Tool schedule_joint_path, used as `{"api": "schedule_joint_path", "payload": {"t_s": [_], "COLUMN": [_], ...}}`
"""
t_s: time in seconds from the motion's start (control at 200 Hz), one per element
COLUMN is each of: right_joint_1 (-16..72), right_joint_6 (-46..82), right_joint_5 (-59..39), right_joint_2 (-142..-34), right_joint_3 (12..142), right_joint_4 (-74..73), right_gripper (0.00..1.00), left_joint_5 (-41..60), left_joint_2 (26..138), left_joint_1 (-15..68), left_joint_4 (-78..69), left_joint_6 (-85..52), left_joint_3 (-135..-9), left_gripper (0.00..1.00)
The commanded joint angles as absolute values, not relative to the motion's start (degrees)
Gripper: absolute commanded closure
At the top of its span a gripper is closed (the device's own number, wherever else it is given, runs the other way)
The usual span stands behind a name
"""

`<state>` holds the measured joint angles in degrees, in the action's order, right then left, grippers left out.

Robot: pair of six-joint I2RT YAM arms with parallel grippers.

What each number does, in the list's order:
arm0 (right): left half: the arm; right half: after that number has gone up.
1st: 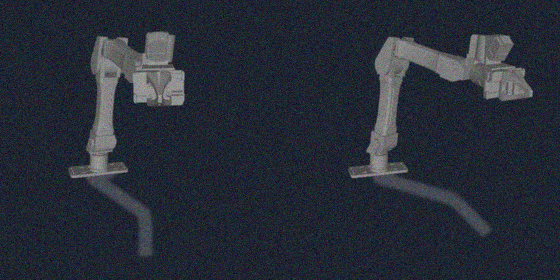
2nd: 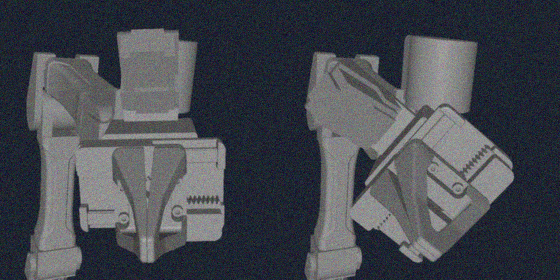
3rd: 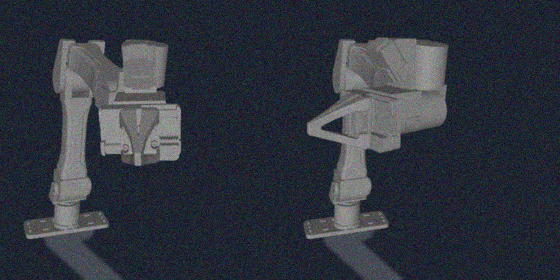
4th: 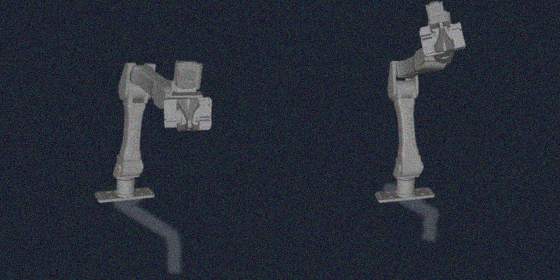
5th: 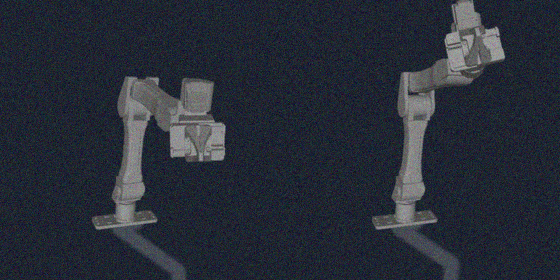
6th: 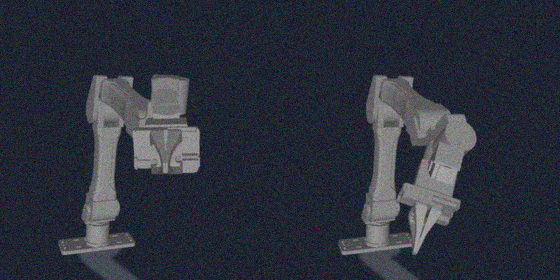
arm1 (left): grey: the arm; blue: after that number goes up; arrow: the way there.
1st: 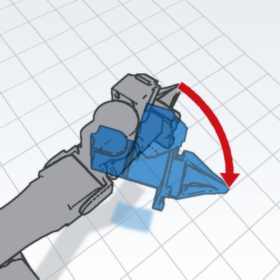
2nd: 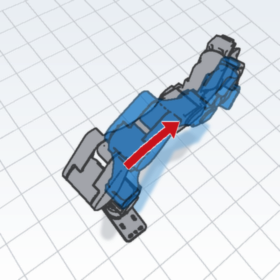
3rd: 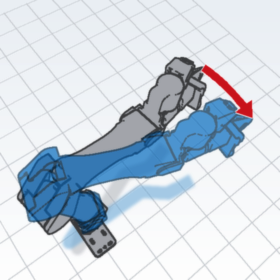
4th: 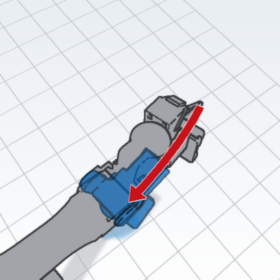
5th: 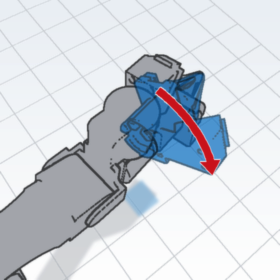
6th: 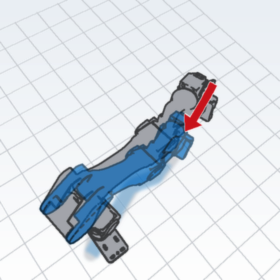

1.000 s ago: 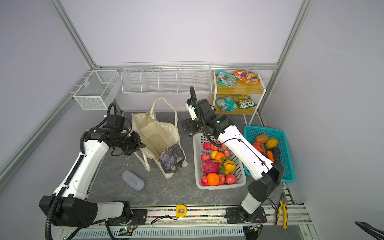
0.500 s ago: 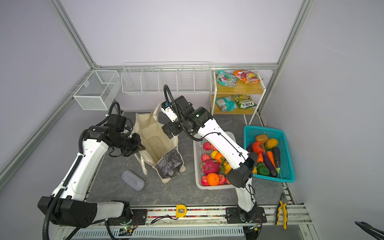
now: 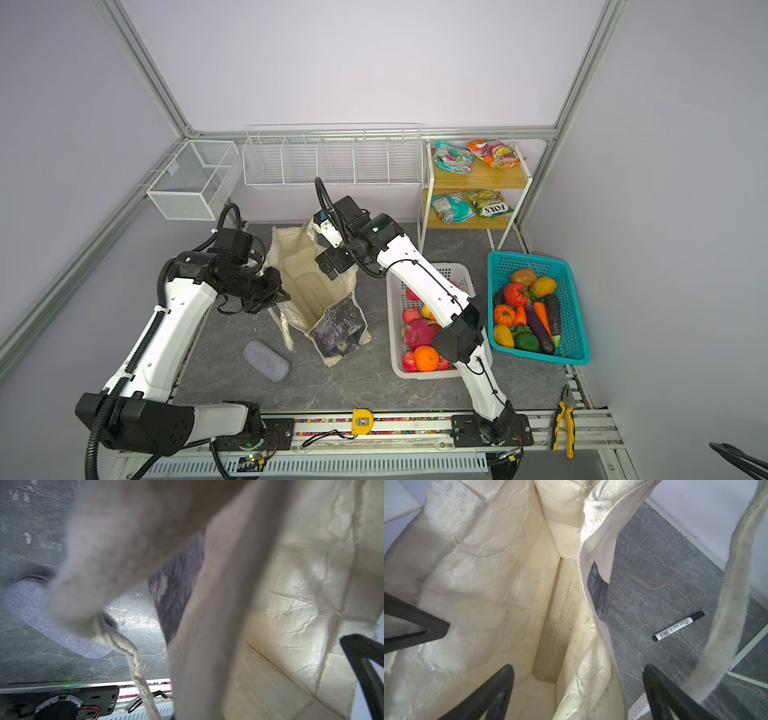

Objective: Place the food into the grocery bag and tie it
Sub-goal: 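Grasp the bag handle with the left gripper while the right grasps the other handle, then pull the handles apart with both grippers to open the bag mouth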

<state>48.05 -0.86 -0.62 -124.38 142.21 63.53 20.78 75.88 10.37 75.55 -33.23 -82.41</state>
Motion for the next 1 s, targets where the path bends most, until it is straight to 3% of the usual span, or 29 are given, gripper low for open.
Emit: {"api": "schedule_joint_path", "payload": {"t_s": [0.0,0.155,0.23,0.435,0.625,0.995], "right_joint_1": [48.3,48.2,48.3,48.3,48.0,43.9], "right_joint_6": [-0.9,-1.1,-0.9,1.2,4.1,21.8], "right_joint_5": [0.7,1.1,0.7,0.8,5.8,15.4], "right_joint_2": [-125.9,-127.6,-129.0,-129.1,-123.4,-103.1], "right_joint_3": [143.3,143.6,144.8,145.1,141.6,118.2], "right_joint_4": [61.2,57.8,57.9,60.4,61.2,57.3], "right_gripper": [0.01,0.0,0.05,0.39,0.93,0.93], "left_joint_5": [20.9,20.9,20.7,17.7,10.0,-1.9], "left_joint_2": [74.5,73.8,73.7,72.6,72.7,72.2], "left_joint_1": [10.7,10.7,10.7,10.7,10.7,10.5], "left_joint_4": [78.5,78.6,78.6,76.9,78.3,77.5], "left_joint_6": [-31.6,-31.7,-31.9,-34.7,-36.0,-38.9], "left_joint_3": [-84.1,-83.9,-83.8,-85.2,-90.1,-92.1], "left_gripper": [1.0,1.0,1.0,1.0,1.0,1.0]}}
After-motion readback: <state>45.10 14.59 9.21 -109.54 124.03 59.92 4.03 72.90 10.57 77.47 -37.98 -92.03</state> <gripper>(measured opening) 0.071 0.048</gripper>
